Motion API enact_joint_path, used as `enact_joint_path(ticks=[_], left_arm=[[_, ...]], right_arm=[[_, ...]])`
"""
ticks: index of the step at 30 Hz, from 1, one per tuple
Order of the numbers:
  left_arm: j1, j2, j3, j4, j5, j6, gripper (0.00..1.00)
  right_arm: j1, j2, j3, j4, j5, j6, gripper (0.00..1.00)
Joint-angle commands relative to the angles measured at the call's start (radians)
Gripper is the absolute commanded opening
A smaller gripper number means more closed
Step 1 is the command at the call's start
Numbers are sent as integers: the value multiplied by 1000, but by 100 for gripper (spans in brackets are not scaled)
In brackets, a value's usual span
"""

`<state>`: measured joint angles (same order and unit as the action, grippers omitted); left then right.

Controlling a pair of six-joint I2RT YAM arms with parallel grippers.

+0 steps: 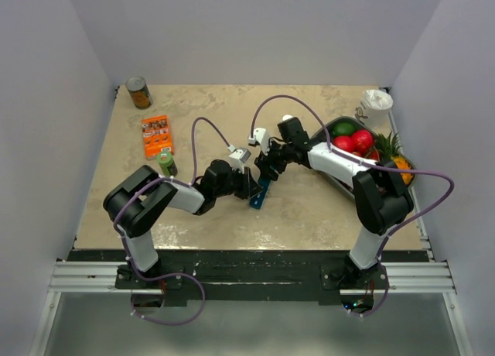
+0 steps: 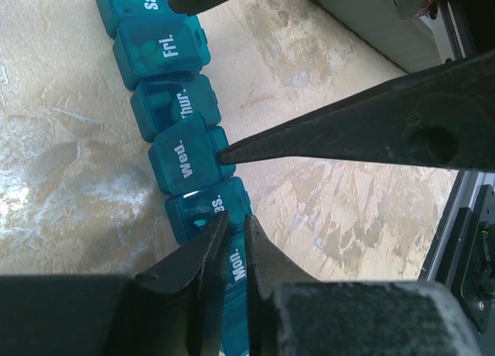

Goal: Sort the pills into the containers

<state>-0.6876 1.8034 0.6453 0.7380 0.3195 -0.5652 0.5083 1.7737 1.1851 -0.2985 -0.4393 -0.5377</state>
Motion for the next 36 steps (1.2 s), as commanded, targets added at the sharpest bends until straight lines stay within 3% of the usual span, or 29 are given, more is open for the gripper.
enact_joint_path(ticks=[1,21,23,26,36], left_arm=[[-3,-4,-15,-157,-39,25,21],[-3,-228,-29,-302,-63,135,32],[-3,-245,-45,-313,-82,157,37],[-4,-266,-62,-316,-95,191,52],[-62,-233,-47,-278,-131,240,66]], right_arm=[[-14,-45,41,-19,-44,12,66],[-57,-37,18,-36,-96,12,64],[-57,-33,18,-34,-102,18,63],[-57,-20,22,-33,-111,25,61],[-54,-3,18,-28,-114,36,59]])
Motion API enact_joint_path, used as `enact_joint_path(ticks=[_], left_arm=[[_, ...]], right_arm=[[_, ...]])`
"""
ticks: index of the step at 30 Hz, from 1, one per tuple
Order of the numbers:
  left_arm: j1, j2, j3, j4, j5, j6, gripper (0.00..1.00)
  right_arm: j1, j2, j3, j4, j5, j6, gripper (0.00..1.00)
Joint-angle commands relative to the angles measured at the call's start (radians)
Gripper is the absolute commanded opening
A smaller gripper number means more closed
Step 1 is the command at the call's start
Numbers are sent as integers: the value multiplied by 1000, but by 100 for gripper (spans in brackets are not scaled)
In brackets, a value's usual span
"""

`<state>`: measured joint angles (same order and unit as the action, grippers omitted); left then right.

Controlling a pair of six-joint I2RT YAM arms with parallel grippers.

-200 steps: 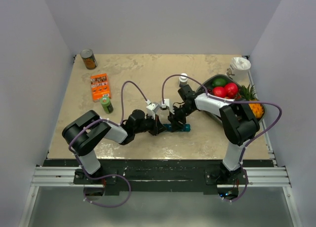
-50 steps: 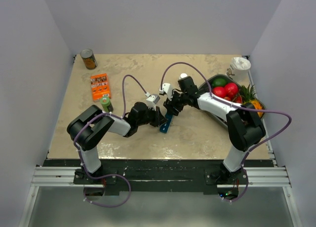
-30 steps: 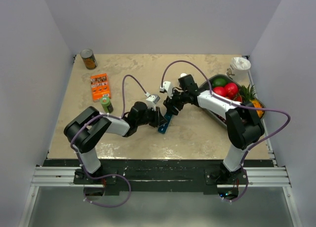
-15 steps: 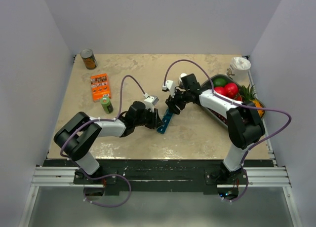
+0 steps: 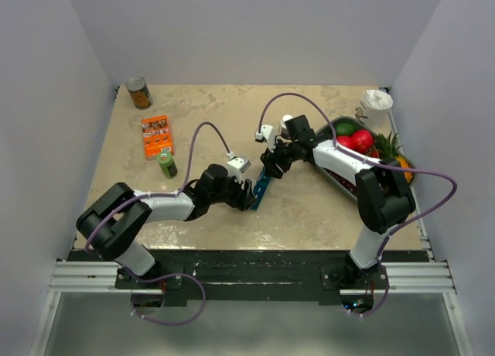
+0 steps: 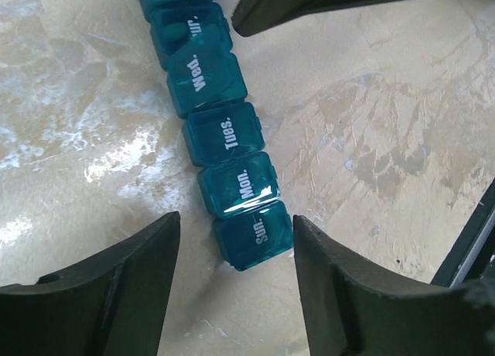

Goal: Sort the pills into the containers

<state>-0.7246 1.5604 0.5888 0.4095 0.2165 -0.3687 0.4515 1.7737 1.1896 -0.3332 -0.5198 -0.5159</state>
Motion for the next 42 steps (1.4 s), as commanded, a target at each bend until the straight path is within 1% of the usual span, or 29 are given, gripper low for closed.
enact_joint_path(ticks=[1,5,12,15,16,18,19,21,22,25,30,34,38,42], left_arm=[[-30,16,17,52,-34,43,66],[-53,47,32,51,-63,42,67],[-108,105,95,-21,-161,53,68],[-114,107,100,-38,-195,57,63],[-114,109,100,-41,-200,59,59],[-114,109,101,-57,-210,70,55],[-114,109,101,-61,-212,74,51],[-114,113,103,-74,-210,86,45],[-114,115,103,-77,-209,89,40],[-114,118,105,-84,-200,102,35],[-114,128,115,-92,-172,143,32],[-116,141,131,-112,-134,203,28],[-114,156,149,-146,-117,264,27],[-114,174,170,-161,-115,278,26]], right_arm=[[3,-3,15,6,-34,16,58],[3,1,13,8,-34,19,58],[1,7,5,14,-36,27,56],[4,13,4,19,-40,31,56],[6,13,4,19,-42,34,56],[9,20,5,23,-43,42,55],[10,21,7,25,-46,45,55],[15,29,10,26,-48,53,54],[16,30,11,26,-49,54,54],[21,35,15,28,-57,62,54],[21,39,21,40,-60,82,54],[33,61,33,55,-31,105,49],[41,72,41,77,10,131,42],[46,89,44,85,52,142,39]])
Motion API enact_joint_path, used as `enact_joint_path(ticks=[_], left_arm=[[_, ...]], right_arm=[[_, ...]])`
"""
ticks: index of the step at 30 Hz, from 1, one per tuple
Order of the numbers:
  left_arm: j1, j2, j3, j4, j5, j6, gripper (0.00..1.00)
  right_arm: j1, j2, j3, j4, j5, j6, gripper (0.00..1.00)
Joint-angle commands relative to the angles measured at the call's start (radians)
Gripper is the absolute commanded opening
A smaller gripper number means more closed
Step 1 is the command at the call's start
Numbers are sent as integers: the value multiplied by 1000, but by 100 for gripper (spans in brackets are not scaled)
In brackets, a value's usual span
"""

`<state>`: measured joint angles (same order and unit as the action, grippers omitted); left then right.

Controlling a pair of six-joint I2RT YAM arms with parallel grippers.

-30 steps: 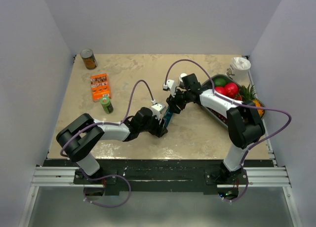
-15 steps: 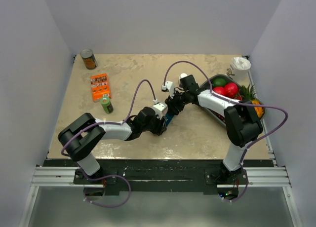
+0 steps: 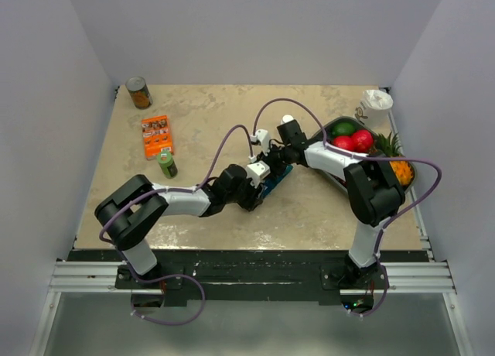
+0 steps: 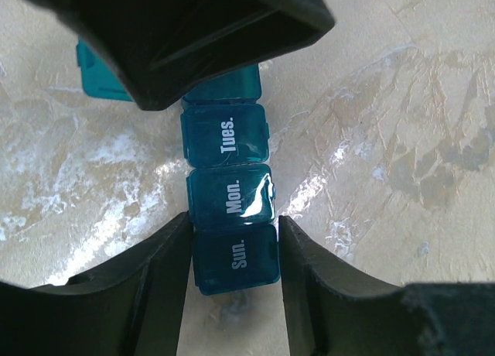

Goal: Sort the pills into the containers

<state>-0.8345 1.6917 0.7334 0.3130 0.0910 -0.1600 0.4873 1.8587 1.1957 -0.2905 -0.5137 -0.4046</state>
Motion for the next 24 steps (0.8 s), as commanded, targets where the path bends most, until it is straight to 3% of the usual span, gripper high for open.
enact_joint_path(ticks=[1,9,14,18,22,24], left_arm=[[-5,48,29,-66,10,71,26],[3,69,66,-87,-11,65,26],[24,69,69,-100,-2,48,26],[38,68,67,-109,13,48,26],[51,65,70,-115,35,45,26],[57,63,72,-115,44,46,26]], right_arm=[[10,10,36,44,66,32,38],[10,1,59,14,67,18,39],[-27,-110,71,-47,-15,-33,51],[-61,-159,51,-70,-39,-75,54],[-99,-164,36,-90,-20,-95,52],[-110,-165,35,-91,-3,-102,33]])
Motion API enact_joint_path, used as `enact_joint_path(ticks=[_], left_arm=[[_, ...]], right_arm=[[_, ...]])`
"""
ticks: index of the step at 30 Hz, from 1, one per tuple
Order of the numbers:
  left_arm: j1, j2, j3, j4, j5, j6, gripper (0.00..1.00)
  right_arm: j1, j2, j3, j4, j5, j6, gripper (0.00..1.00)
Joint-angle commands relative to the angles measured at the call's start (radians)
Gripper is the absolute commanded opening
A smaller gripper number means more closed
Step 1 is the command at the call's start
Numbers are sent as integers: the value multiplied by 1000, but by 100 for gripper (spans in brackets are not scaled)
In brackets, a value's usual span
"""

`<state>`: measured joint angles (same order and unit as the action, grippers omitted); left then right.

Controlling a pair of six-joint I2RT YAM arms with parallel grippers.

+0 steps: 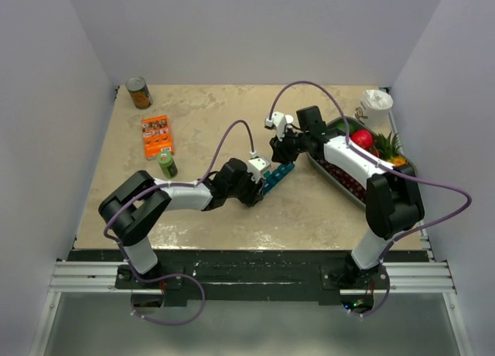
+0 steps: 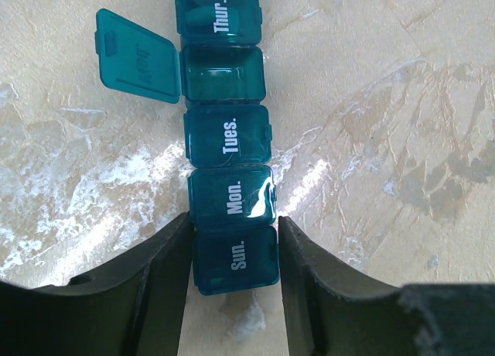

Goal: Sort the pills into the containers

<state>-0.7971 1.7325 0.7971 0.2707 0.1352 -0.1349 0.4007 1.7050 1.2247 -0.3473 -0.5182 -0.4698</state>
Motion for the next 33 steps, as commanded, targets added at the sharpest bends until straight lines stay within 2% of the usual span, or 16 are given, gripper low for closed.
enact_joint_path(ticks=[1,3,5,17,23,29,33], left_arm=[[22,24,7,-76,6,21,26],[25,24,10,-79,12,21,26],[27,25,13,-83,17,24,26],[39,38,13,-88,30,21,26],[45,44,16,-90,37,21,26],[52,45,21,-96,38,23,26],[52,45,25,-99,37,21,26]], right_arm=[[-29,-8,6,-35,16,-38,26],[-36,5,7,-42,29,-39,5],[-36,18,6,-44,46,-39,1],[-34,242,68,-151,207,-46,0],[-43,179,84,-165,138,-52,0],[-72,42,59,-173,49,-85,0],[-79,25,41,-170,33,-90,0]])
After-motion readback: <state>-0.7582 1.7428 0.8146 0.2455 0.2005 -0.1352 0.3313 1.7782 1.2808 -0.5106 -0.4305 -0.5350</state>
